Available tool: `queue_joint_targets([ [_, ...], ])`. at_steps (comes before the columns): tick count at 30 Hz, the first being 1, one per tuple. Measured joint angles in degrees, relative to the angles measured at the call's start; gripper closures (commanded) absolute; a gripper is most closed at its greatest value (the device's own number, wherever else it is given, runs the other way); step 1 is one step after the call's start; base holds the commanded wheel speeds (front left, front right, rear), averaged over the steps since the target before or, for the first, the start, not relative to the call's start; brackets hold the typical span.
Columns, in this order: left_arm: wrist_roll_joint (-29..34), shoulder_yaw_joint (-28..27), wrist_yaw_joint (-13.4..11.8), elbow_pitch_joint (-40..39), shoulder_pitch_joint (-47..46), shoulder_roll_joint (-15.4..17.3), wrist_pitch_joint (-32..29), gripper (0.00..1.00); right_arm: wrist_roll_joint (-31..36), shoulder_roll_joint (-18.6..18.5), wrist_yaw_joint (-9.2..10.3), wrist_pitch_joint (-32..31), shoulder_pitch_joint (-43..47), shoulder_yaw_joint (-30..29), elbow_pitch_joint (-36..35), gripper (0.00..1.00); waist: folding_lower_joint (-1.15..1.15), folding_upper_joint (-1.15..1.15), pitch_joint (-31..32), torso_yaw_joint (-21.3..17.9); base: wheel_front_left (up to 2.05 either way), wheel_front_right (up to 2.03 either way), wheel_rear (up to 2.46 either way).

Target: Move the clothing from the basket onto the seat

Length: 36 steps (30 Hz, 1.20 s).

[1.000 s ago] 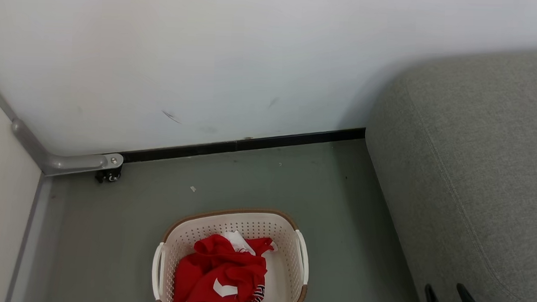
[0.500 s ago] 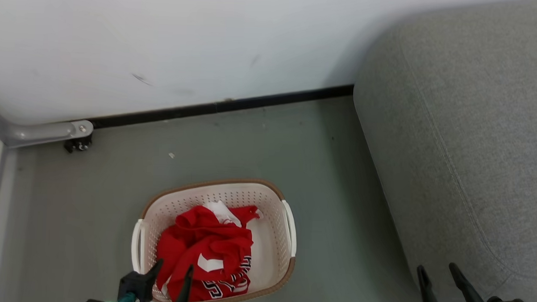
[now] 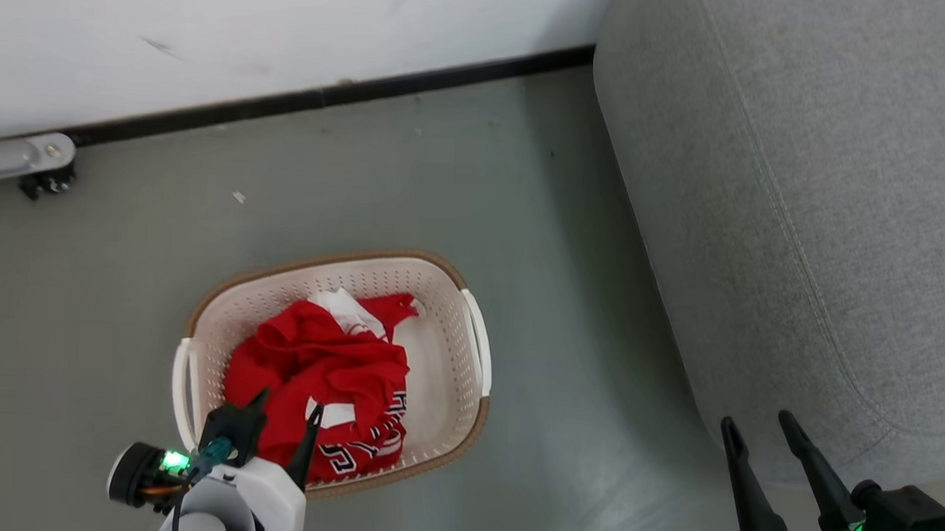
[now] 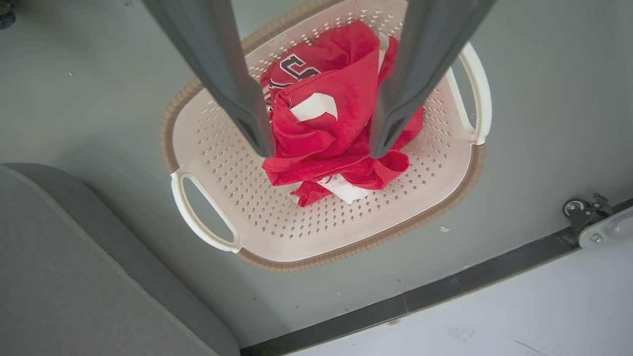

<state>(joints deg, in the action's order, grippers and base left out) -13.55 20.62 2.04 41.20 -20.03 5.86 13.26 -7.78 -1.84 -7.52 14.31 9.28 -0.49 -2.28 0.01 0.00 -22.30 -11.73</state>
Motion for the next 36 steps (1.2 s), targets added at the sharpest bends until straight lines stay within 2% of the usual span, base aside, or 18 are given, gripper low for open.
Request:
queue_joint_targets([
  [4,1.01,0.87,0.53,2.29,-2.80,0.44,-1.40,0.00,-0.36,-0.02,0.00,0.00,-0.53,0.52,-0.69,0.00,0.00,0.00,-2.78,-1.02,0.00,0.00,0.00],
  [11,3.44,1.89,0.71,6.77,-7.59,3.71,-4.88,0.00,-1.32,-0.03,0.00,0.01,-3.19,1.96,-0.86,0.00,0.00,0.00,-7.53,-2.73,0.00,0.00,0.00],
  [25,6.08,3.15,1.77,12.35,-16.86,7.04,-9.88,0.00,-4.31,-0.03,0.00,0.05,-10.00,5.22,-1.15,0.00,0.00,0.00,-15.90,-6.01,0.00,0.00,0.00],
  [36,6.91,5.02,3.69,16.52,-22.03,7.54,-15.29,0.00,-7.48,-0.04,0.00,0.05,-14.78,5.45,-1.01,0.00,0.00,0.00,-20.81,-8.75,0.00,0.00,0.00],
])
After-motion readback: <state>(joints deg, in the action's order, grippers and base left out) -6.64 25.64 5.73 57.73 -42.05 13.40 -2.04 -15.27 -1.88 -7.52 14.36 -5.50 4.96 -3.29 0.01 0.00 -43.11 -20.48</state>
